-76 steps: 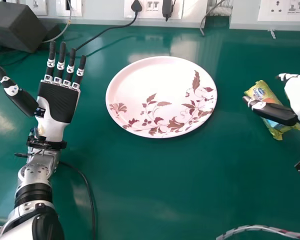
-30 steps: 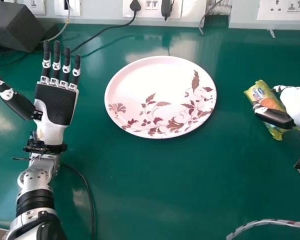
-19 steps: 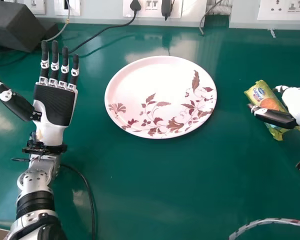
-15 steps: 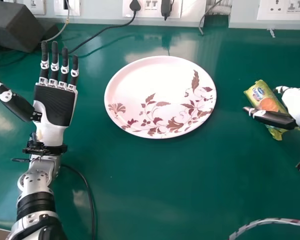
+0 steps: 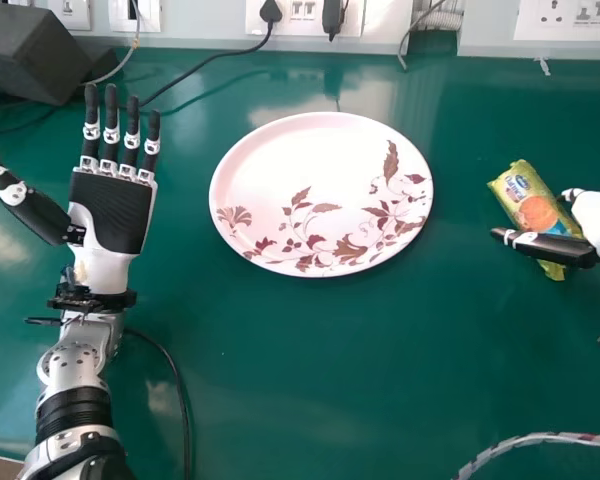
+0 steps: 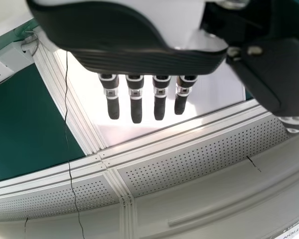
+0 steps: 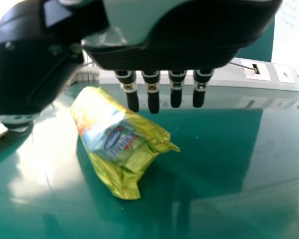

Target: Pick up biscuit and place it in the plate

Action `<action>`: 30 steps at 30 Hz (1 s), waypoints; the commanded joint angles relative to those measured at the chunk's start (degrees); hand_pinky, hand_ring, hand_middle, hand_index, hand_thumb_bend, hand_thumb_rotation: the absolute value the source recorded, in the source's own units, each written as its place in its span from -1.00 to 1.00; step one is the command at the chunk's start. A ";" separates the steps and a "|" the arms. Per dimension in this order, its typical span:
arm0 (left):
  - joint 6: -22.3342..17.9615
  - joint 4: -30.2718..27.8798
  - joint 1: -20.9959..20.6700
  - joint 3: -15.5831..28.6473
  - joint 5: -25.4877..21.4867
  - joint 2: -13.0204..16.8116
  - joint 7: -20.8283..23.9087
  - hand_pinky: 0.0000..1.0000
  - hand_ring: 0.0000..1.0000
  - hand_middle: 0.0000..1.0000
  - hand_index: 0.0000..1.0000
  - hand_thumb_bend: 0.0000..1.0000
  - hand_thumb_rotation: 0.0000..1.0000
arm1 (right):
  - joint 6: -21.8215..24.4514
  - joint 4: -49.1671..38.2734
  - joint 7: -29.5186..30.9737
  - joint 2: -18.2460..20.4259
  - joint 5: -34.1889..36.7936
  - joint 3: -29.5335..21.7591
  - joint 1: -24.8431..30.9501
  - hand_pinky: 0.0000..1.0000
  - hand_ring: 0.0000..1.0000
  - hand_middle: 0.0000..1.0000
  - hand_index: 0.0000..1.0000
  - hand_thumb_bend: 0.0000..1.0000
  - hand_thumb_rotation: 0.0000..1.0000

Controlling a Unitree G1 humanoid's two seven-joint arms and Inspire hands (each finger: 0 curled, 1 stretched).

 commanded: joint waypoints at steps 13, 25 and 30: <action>0.40 4.18 5.16 -0.61 0.98 -2.55 -0.44 0.84 0.88 0.98 1.00 1.00 0.65 | -0.55 5.21 -0.67 -3.87 0.48 1.54 -0.93 0.94 1.00 1.00 1.00 0.94 0.33; 0.28 3.21 5.68 -0.64 0.75 -3.21 0.11 0.90 0.86 0.98 1.00 1.00 0.64 | -0.30 7.02 -1.91 -6.03 0.42 2.49 -1.64 0.90 0.99 1.00 1.00 0.91 0.37; 0.44 3.67 5.55 -0.47 0.56 -3.16 0.15 0.97 0.86 0.97 1.00 1.00 0.59 | 0.19 6.88 -2.12 -6.11 0.57 2.19 -2.25 0.89 0.97 1.00 1.00 0.89 0.36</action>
